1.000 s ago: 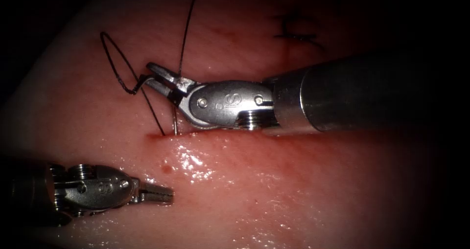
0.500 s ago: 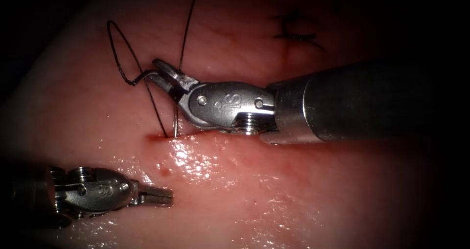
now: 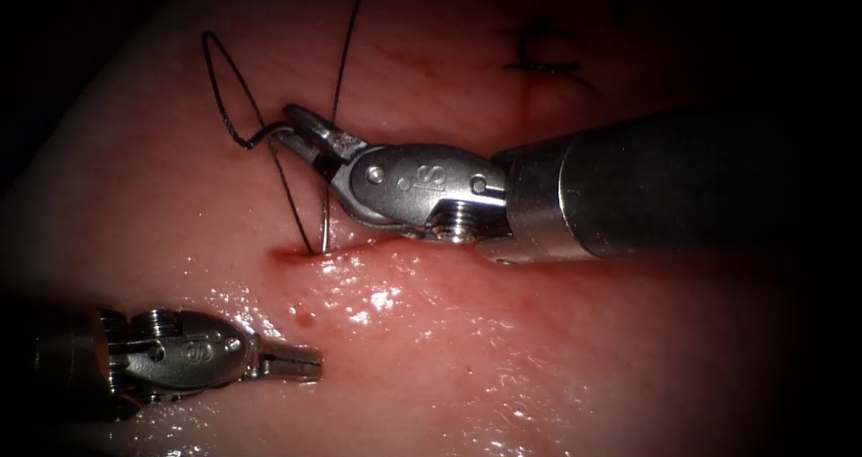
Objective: Wound Closure
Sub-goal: Insert needle into flesh beneath wound
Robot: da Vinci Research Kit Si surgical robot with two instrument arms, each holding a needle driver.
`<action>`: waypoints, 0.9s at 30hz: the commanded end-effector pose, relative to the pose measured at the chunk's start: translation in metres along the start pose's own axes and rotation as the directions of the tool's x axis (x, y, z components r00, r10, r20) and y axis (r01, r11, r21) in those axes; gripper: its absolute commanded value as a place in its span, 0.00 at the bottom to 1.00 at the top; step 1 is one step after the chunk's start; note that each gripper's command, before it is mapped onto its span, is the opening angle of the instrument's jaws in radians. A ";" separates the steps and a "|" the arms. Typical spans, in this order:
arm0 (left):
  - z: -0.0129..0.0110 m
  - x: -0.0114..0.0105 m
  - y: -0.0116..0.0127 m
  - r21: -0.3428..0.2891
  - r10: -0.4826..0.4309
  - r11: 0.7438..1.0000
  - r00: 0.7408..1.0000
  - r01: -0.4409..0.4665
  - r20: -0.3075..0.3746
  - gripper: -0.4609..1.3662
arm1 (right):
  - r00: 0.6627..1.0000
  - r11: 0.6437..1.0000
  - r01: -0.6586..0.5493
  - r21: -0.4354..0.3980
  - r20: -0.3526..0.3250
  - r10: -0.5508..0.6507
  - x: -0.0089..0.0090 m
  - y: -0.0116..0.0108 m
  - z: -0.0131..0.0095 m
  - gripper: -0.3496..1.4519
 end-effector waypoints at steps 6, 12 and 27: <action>0.0002 -0.0002 -0.0005 -0.003 0.001 1.000 1.000 -0.001 0.000 0.06 | 0.994 0.993 -0.105 0.045 0.021 0.104 0.0000 0.0001 0.0000 0.00; 0.0002 -0.0004 -0.0005 -0.003 0.002 1.000 1.000 -0.002 0.000 0.06 | 0.941 0.942 -0.334 0.028 0.062 0.332 -0.0001 0.0002 0.0002 0.00; 0.0002 -0.0004 -0.0006 -0.005 0.003 1.000 1.000 -0.003 0.003 0.06 | 0.760 0.772 -0.635 -0.002 0.174 0.626 -0.0002 0.0001 -0.0001 0.00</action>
